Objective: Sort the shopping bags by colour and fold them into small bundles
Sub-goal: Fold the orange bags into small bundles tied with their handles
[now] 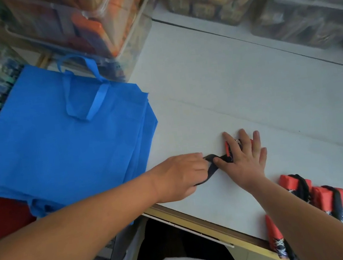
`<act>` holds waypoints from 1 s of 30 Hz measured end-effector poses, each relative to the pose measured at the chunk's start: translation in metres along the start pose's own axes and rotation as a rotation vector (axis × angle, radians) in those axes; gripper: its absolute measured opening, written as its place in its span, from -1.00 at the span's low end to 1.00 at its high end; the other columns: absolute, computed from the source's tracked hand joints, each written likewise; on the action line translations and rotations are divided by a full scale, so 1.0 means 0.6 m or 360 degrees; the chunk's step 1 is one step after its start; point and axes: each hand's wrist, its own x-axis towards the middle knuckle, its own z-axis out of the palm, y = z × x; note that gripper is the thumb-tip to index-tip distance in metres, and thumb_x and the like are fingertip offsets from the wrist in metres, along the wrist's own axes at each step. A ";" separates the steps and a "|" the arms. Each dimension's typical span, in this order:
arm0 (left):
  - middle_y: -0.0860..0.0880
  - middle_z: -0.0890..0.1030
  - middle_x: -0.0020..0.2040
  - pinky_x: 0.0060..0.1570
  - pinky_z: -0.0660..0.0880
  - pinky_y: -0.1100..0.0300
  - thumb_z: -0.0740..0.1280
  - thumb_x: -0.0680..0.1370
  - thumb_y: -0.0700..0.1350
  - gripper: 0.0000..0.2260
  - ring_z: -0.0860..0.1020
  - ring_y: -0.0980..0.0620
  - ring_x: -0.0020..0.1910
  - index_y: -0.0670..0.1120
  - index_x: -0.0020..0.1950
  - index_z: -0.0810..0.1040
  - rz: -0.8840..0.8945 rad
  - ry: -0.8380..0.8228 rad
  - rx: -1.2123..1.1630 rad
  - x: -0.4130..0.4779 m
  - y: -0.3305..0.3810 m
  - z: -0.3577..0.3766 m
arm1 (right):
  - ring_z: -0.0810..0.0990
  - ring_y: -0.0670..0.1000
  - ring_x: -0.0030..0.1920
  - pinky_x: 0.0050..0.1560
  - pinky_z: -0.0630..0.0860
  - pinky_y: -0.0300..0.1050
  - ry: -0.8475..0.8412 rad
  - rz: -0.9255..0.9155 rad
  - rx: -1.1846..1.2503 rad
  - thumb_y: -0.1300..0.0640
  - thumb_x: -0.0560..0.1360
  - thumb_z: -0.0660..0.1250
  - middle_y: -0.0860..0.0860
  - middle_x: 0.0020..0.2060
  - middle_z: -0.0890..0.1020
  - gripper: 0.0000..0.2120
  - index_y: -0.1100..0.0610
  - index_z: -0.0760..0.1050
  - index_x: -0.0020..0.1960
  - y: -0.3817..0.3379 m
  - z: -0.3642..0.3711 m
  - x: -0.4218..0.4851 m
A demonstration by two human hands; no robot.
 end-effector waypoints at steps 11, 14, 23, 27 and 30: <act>-0.23 0.70 -0.20 -0.24 0.69 -0.06 0.33 0.66 -0.02 -0.79 0.73 -0.14 -0.27 -0.16 0.09 0.48 -0.2221 0.0674 -0.2131 0.053 0.034 -0.020 | -0.48 -0.05 0.54 0.56 -0.31 0.24 -0.0077 0.0018 0.0158 -0.76 0.19 -0.04 -0.20 0.60 -0.18 0.04 -0.36 -0.04 0.58 -0.005 -0.017 -0.007; -0.23 0.71 -0.18 -0.24 0.69 -0.03 0.36 0.65 -0.08 -0.83 0.74 -0.13 -0.23 -0.16 0.13 0.52 -0.2532 0.0717 -0.2387 0.062 0.039 -0.001 | -0.50 0.00 0.55 0.56 -0.31 0.24 0.0054 0.0059 0.0050 -0.70 0.31 0.01 -0.15 0.62 -0.19 -0.04 -0.32 -0.06 0.59 -0.015 -0.004 -0.010; 0.13 0.51 0.26 0.22 0.49 0.10 0.31 0.63 0.04 -0.79 0.45 0.12 0.26 -0.01 0.20 0.57 -0.0900 0.0374 -0.0314 -0.014 0.008 0.004 | -0.43 0.06 0.57 0.57 -0.17 0.27 0.0234 0.0105 -0.0024 -0.63 0.39 0.07 -0.09 0.62 -0.12 -0.14 -0.31 -0.02 0.58 -0.023 0.017 -0.003; 0.06 0.35 0.54 0.60 0.06 0.04 0.27 0.65 0.11 -0.60 0.24 0.05 0.55 -0.06 0.42 0.48 -0.0474 -0.0347 -0.0077 -0.028 -0.033 0.018 | -0.43 0.07 0.57 0.56 -0.19 0.27 0.0183 0.0113 -0.0028 -0.62 0.38 0.09 -0.09 0.62 -0.14 -0.12 -0.32 -0.05 0.58 -0.021 0.014 0.000; 0.08 0.47 0.41 0.43 0.34 -0.01 0.40 0.59 0.01 -0.77 0.42 0.00 0.36 -0.08 0.18 0.61 -0.0452 -0.0327 -0.0087 -0.020 -0.062 0.013 | -0.43 0.07 0.57 0.56 -0.19 0.27 0.0144 0.0103 -0.0028 -0.61 0.38 0.12 -0.10 0.61 -0.16 -0.13 -0.32 -0.05 0.57 -0.019 0.011 0.003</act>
